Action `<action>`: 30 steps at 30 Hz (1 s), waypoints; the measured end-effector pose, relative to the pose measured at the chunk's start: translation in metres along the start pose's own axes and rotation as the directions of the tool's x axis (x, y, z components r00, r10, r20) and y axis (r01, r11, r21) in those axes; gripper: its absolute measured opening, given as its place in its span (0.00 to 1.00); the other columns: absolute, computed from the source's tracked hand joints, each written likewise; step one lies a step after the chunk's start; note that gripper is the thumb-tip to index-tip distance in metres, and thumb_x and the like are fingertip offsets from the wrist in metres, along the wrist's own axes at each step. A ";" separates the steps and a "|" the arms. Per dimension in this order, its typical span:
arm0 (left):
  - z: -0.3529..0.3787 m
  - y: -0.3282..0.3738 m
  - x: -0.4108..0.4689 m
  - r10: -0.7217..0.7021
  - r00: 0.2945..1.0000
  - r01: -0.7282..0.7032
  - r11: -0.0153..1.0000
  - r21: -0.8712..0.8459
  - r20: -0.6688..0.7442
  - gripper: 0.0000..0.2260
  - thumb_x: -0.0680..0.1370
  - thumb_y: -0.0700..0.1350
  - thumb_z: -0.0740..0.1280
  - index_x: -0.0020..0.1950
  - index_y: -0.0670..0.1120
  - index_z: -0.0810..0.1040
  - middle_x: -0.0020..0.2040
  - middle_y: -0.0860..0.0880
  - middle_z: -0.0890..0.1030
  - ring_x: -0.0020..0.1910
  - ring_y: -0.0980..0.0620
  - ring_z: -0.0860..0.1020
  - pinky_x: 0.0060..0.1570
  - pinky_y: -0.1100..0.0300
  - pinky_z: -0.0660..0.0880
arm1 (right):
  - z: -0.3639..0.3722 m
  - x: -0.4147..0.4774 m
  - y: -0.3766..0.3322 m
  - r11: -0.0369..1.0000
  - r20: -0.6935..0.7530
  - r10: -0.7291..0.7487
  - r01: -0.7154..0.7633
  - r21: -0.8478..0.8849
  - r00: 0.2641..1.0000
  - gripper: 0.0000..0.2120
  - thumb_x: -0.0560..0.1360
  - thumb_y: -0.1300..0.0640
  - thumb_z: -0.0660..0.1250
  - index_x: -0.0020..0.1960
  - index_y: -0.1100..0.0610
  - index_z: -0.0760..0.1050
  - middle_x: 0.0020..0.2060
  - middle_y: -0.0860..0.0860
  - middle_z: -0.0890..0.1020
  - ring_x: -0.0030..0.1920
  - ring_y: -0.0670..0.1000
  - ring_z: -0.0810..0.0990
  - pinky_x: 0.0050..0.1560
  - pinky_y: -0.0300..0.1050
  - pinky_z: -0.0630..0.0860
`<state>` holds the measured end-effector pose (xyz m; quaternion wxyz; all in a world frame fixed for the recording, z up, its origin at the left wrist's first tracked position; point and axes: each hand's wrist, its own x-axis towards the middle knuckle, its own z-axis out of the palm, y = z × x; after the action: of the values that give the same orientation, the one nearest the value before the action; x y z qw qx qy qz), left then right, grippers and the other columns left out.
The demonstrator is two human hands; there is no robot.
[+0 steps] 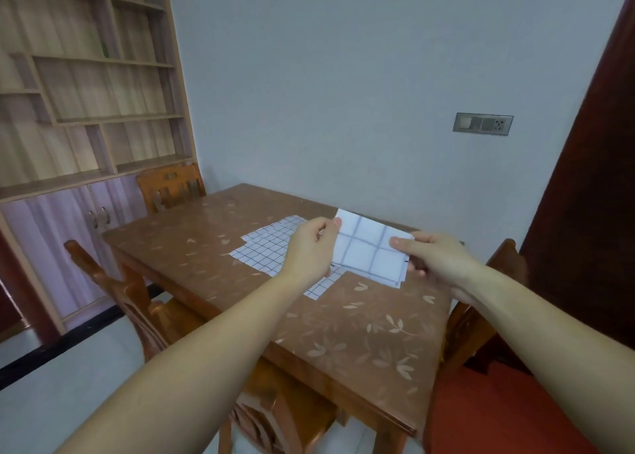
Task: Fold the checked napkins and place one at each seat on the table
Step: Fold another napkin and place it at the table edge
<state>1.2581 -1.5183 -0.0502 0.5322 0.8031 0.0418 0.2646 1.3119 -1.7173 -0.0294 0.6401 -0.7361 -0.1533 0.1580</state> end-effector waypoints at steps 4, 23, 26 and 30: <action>-0.001 -0.036 0.000 -0.094 0.996 0.094 0.996 -0.005 -0.008 0.18 0.83 0.51 0.58 0.40 0.39 0.73 0.28 0.46 0.68 0.17 0.54 0.68 0.20 0.65 0.64 | 0.024 0.014 0.031 1.000 -0.176 -0.027 0.028 0.007 0.984 0.08 0.77 0.56 0.70 0.45 0.62 0.80 0.28 0.52 0.76 0.24 0.45 0.71 0.25 0.36 0.65; 0.006 -0.186 0.036 -0.640 0.676 0.698 0.715 -0.038 0.367 0.10 0.78 0.37 0.68 0.59 0.40 0.80 0.31 0.49 0.82 0.26 0.59 0.75 0.30 0.68 0.74 | 0.063 0.121 0.179 0.827 0.106 0.500 -0.510 0.236 0.860 0.04 0.78 0.69 0.62 0.48 0.64 0.76 0.32 0.58 0.84 0.28 0.47 0.84 0.30 0.39 0.81; -0.001 -0.201 0.051 -0.675 0.663 0.714 0.700 -0.003 0.323 0.10 0.78 0.35 0.68 0.58 0.39 0.80 0.35 0.49 0.84 0.32 0.58 0.79 0.36 0.66 0.77 | 0.070 0.146 0.185 0.823 0.157 0.494 -0.518 0.233 0.855 0.06 0.78 0.70 0.60 0.49 0.64 0.75 0.42 0.62 0.83 0.34 0.50 0.86 0.35 0.43 0.83; -0.010 -0.218 0.068 -0.714 0.650 0.739 0.674 0.005 0.260 0.09 0.78 0.35 0.68 0.57 0.41 0.79 0.45 0.44 0.84 0.35 0.57 0.81 0.39 0.67 0.79 | 0.085 0.171 0.188 0.821 0.164 0.497 -0.523 0.230 0.852 0.09 0.77 0.71 0.59 0.48 0.61 0.75 0.45 0.62 0.83 0.38 0.52 0.86 0.36 0.44 0.83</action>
<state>1.3580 -1.3924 -0.2125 0.6345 0.7166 0.2815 -0.0682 1.4340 -1.5932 -0.2325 0.6589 -0.6490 0.0412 0.3781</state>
